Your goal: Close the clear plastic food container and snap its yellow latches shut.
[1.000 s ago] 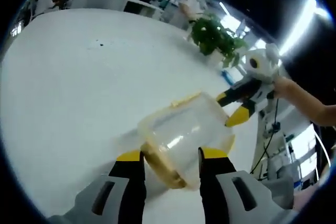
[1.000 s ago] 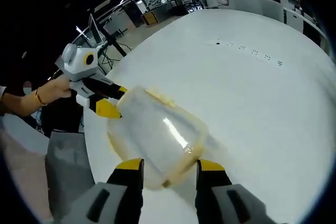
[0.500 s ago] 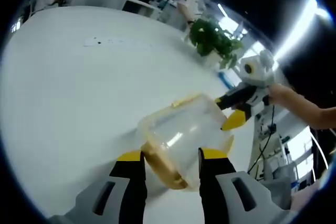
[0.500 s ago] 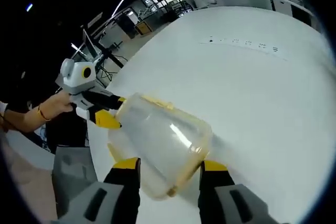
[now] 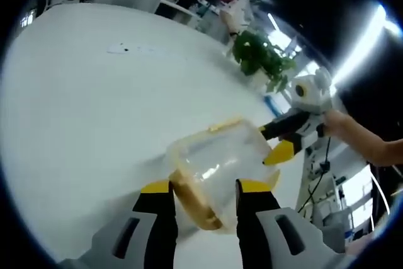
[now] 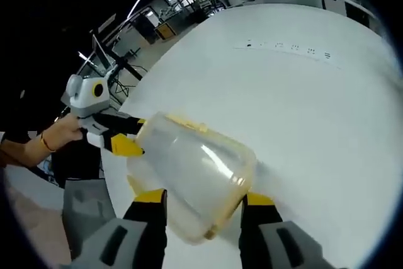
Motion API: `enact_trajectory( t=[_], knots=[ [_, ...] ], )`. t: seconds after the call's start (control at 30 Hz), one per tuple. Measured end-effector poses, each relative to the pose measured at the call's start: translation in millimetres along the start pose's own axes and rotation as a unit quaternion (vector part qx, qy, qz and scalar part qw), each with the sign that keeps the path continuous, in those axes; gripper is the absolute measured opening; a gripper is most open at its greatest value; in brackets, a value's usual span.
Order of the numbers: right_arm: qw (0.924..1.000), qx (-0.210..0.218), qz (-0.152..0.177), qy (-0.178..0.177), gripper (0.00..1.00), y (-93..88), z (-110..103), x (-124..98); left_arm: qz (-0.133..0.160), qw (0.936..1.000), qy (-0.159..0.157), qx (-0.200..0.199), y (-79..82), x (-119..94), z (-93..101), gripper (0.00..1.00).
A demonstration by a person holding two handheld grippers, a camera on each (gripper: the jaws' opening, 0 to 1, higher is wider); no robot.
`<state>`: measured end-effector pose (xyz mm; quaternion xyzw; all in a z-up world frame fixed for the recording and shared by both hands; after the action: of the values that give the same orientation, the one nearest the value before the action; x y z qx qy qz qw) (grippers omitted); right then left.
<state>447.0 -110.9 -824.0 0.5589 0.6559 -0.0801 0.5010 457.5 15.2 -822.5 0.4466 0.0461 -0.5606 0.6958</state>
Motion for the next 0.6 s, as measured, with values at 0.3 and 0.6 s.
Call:
enact_trajectory(
  t=[0.3, 0.6],
  knots=[
    [0.9998, 0.004, 0.016, -0.007, 0.45, -1.4, -0.2, -0.5, 0.022, 0.9996, 0.019, 0.001, 3.6, 1.3, -0.1, 0.34],
    [0.9997, -0.015, 0.018, -0.004, 0.46, -0.5, -0.3, -0.9, 0.017, 0.9959, 0.056, 0.069, 10.0, -2.0, -9.8, 0.49]
  ],
)
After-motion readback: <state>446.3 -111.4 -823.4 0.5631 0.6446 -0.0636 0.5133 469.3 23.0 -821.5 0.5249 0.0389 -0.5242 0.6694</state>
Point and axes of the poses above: the point that each gripper's makers call its tool centre point, and the gripper's own axes: x roughly forward along the fingers, z roughly to its right, y roughly out of its top, the point moved 1 cm from there along -x, roughly backward along the fingers, and after that the axes turned 1 degree about -x, right-handed, at the moved point
